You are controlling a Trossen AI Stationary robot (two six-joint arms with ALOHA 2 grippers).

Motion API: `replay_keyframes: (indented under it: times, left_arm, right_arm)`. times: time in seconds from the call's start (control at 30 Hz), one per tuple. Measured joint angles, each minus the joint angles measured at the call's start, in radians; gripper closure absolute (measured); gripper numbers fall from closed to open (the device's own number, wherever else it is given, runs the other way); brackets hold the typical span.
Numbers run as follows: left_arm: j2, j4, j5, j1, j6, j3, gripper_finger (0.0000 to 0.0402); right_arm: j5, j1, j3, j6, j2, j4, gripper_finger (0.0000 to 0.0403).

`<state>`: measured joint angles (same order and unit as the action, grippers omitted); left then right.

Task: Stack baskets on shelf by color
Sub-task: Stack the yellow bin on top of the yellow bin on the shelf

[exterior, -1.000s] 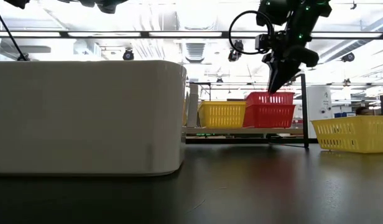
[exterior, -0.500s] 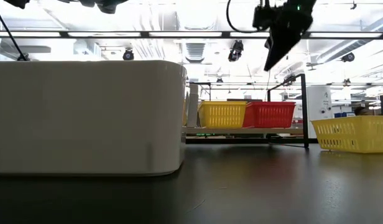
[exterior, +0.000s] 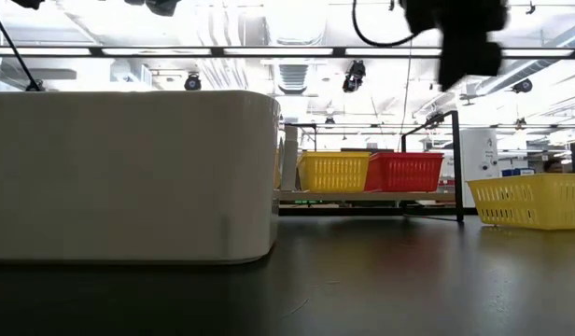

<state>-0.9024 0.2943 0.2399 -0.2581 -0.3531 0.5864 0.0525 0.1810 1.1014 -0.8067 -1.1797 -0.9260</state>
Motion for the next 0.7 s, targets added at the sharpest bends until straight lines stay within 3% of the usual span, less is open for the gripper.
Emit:
replay_keyframes:
  times: [0.2, 0.4, 0.7]
  left_arm:
    - [0.0, 0.025, 0.0, 0.001, 0.006, -0.001, 0.0301]
    - [-0.005, 0.037, 0.0, 0.001, 0.002, 0.0, 0.0301]
    - [-0.002, 0.035, 0.0, 0.001, 0.002, -0.002, 0.0301]
  right_arm:
    - [0.012, 0.066, -0.05, -0.373, -0.021, -0.116, 0.0281]
    - [0.006, 0.07, -0.048, -0.422, -0.106, -0.127, 0.0242]
    - [0.001, 0.069, -0.046, -0.44, -0.247, -0.161, 0.0243]
